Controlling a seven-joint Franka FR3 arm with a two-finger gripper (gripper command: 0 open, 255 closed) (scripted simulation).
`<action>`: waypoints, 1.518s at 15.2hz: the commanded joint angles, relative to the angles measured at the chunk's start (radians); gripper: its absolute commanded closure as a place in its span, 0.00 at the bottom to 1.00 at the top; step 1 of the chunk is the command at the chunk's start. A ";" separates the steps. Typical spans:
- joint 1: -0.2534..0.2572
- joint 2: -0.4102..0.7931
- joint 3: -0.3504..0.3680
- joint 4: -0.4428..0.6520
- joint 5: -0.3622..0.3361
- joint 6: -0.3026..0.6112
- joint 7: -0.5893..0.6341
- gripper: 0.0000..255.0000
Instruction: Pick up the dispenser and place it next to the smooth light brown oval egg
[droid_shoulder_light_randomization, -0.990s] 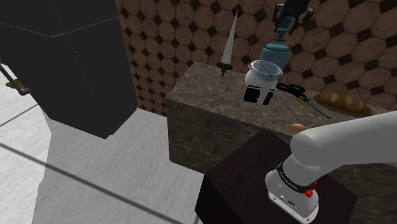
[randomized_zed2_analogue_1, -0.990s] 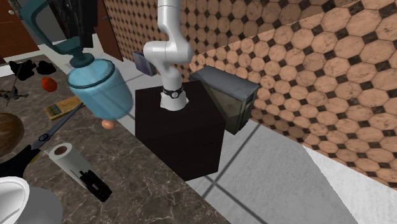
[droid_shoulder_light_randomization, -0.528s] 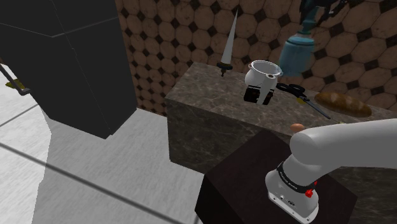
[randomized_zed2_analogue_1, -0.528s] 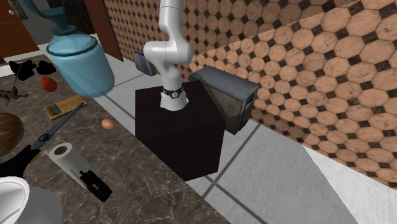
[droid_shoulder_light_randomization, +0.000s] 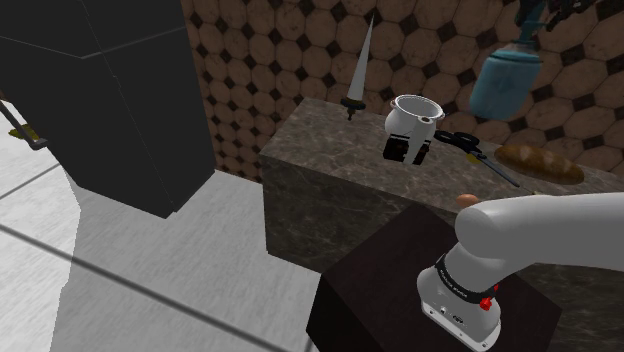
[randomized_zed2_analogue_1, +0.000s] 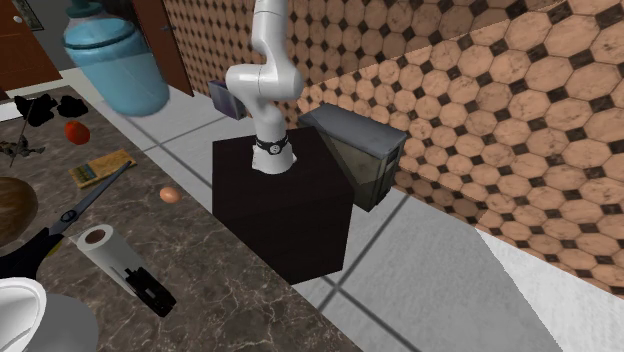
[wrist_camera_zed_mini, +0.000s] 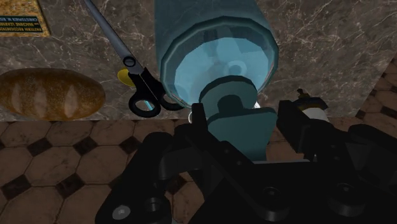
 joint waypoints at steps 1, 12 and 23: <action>-0.002 -0.012 -0.007 -0.023 -0.004 0.012 -0.005 1.00; -0.011 -0.096 -0.015 -0.237 -0.021 0.141 0.016 1.00; -0.022 -0.159 -0.030 -0.427 -0.042 0.268 0.035 1.00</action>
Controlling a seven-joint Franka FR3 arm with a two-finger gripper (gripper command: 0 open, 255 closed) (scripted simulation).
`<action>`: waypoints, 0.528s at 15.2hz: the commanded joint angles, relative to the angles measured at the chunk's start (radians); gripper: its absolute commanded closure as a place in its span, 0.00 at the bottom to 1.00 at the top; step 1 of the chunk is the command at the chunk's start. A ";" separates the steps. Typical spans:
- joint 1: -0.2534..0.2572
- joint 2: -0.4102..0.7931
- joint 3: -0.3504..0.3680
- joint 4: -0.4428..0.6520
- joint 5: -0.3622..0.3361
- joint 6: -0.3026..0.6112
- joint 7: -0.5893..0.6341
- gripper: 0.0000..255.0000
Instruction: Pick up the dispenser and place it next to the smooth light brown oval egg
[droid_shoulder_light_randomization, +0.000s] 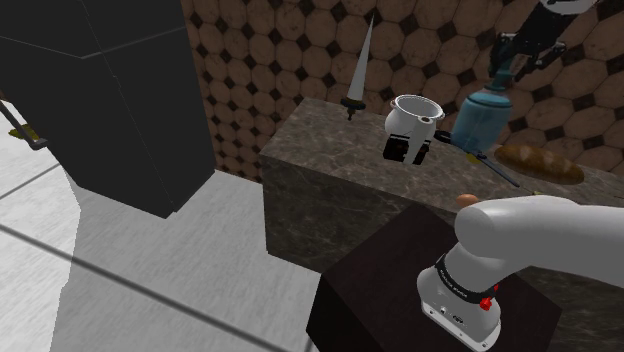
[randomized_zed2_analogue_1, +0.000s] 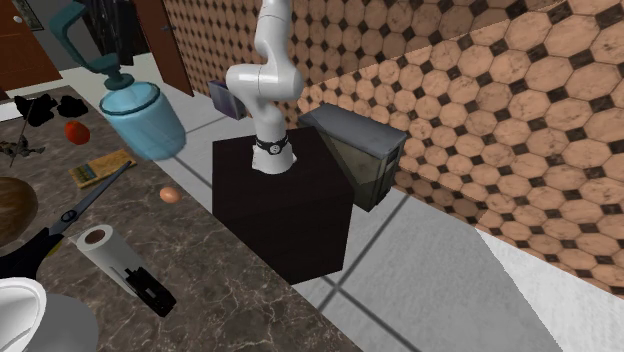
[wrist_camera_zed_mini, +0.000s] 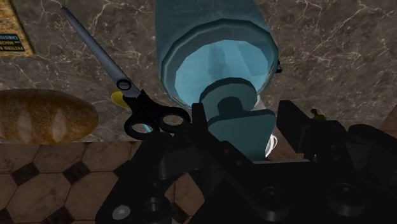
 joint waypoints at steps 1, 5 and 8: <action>-0.002 -0.011 -0.004 -0.034 -0.005 0.025 0.003 1.00; -0.007 -0.028 -0.011 -0.098 -0.014 0.072 0.009 1.00; -0.010 -0.038 -0.016 -0.144 -0.021 0.107 0.014 1.00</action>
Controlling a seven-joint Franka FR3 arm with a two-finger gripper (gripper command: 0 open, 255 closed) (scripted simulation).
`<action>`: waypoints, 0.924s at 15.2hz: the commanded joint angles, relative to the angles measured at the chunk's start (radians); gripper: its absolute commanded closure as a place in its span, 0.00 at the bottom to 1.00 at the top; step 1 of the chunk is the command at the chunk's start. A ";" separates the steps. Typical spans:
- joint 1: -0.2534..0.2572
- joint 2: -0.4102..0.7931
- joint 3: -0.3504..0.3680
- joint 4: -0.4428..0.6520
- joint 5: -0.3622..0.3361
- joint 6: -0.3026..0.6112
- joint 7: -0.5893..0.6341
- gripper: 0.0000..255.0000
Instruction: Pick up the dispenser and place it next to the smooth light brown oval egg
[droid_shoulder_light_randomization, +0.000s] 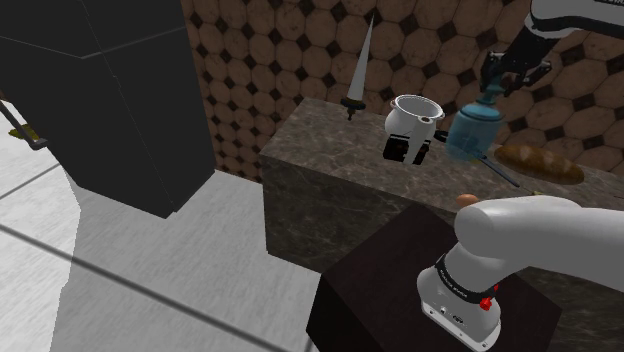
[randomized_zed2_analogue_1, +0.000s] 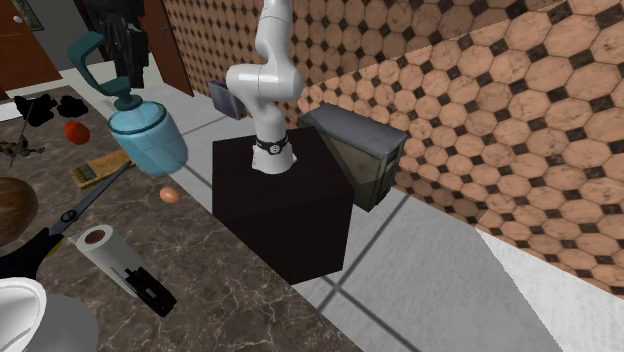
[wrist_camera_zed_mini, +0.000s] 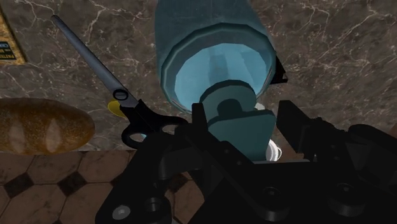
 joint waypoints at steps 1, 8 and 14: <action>-0.003 -0.008 -0.005 -0.032 -0.006 0.025 0.002 1.00; -0.013 -0.025 -0.020 -0.134 -0.025 0.110 0.013 1.00; -0.022 -0.030 -0.035 -0.216 -0.043 0.187 0.022 1.00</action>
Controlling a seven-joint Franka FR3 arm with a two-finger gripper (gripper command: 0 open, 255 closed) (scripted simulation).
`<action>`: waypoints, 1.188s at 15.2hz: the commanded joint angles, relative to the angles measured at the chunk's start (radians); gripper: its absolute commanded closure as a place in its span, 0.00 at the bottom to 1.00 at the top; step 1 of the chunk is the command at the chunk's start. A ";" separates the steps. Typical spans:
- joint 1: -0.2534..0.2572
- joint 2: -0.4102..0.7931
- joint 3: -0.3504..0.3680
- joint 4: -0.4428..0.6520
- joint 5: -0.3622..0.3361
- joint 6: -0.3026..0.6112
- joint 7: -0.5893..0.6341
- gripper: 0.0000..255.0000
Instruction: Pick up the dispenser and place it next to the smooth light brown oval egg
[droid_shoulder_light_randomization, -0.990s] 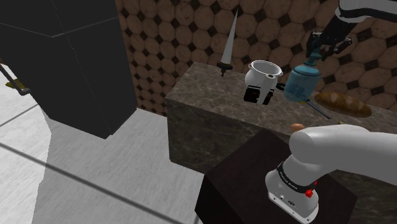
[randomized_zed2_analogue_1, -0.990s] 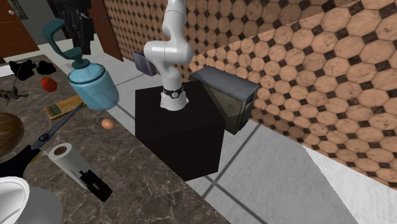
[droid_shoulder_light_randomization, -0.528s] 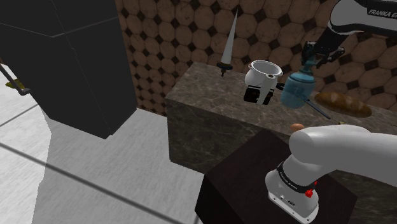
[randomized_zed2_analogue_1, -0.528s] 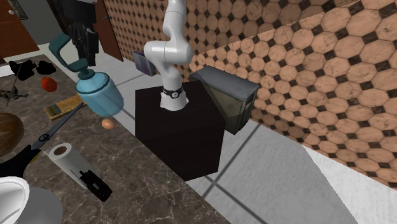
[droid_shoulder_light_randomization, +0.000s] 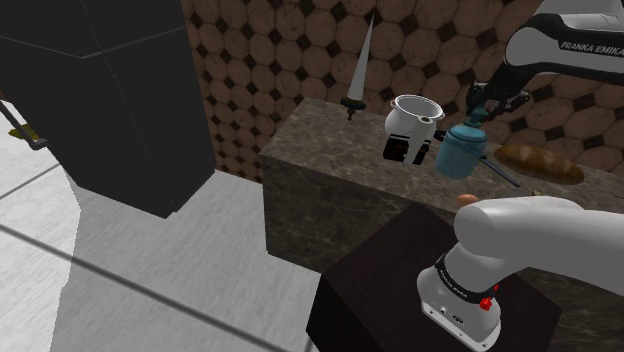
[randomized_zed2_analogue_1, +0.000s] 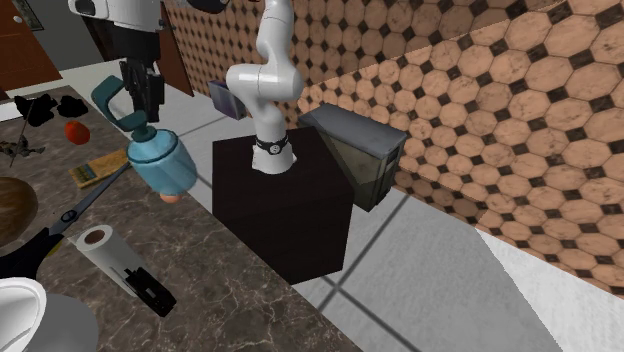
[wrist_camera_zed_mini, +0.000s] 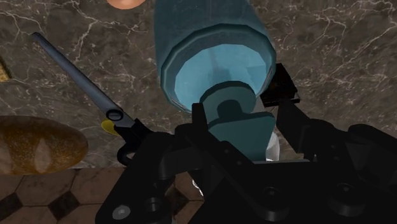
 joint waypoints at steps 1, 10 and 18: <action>-0.003 -0.002 -0.005 -0.028 -0.007 0.028 0.004 1.00; -0.020 0.012 -0.031 -0.140 -0.040 0.152 0.019 1.00; -0.037 0.050 -0.056 -0.228 -0.076 0.277 0.034 1.00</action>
